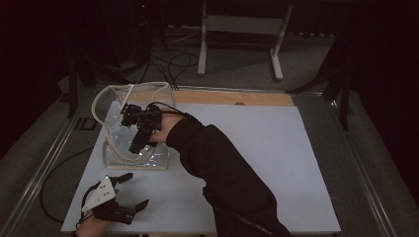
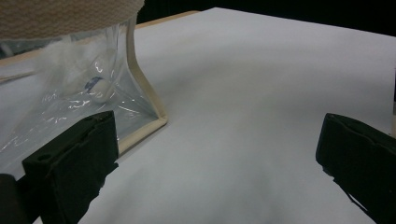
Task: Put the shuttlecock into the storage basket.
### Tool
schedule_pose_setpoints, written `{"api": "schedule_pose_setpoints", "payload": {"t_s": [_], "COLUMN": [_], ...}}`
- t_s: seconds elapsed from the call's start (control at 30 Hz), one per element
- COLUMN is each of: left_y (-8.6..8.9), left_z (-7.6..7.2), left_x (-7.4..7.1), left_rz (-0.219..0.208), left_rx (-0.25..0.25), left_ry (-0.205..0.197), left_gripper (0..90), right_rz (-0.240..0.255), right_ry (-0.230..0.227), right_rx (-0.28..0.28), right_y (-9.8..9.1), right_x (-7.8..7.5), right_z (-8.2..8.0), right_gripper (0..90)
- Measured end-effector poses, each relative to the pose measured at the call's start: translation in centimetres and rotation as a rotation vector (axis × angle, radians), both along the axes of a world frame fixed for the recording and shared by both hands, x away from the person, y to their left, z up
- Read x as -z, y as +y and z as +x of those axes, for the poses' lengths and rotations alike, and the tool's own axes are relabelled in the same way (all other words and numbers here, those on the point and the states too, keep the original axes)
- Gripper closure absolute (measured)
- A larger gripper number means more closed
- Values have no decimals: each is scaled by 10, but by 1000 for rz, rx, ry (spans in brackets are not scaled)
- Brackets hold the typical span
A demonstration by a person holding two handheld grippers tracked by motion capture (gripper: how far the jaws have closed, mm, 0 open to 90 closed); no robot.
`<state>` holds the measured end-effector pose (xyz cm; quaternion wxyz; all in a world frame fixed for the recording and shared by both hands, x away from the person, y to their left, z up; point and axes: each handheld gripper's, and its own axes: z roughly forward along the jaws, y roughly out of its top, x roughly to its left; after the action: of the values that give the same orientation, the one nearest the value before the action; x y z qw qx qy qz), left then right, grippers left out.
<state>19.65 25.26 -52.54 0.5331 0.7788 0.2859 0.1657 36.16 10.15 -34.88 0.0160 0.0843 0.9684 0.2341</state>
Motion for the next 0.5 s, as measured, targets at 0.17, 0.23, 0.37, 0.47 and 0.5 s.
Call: {"api": "schedule_pose_setpoints", "payload": {"t_s": [0.17,0.23,0.37,0.47,0.5], "left_y": [0,0,0,0,0], "left_z": [0,0,0,0,0], "left_x": [0,0,0,0,0], "left_rz": [-1,1,-1,1,1], "left_rx": [0,1,0,1,1], "left_ry": [0,-1,0,1,0], "left_gripper": [4,4,4,4,4], "right_rz": [0,3,7,22,25], "right_ry": [-27,-18,-20,-27,-28], "right_rx": [-2,-5,-1,2,6], "right_y": [-3,-5,-12,-18,-20], "right_x": [-5,-6,-8,-11,-12], "right_z": [-5,-5,-5,-5,-5], "right_gripper": [68,68,68,68,69]}}
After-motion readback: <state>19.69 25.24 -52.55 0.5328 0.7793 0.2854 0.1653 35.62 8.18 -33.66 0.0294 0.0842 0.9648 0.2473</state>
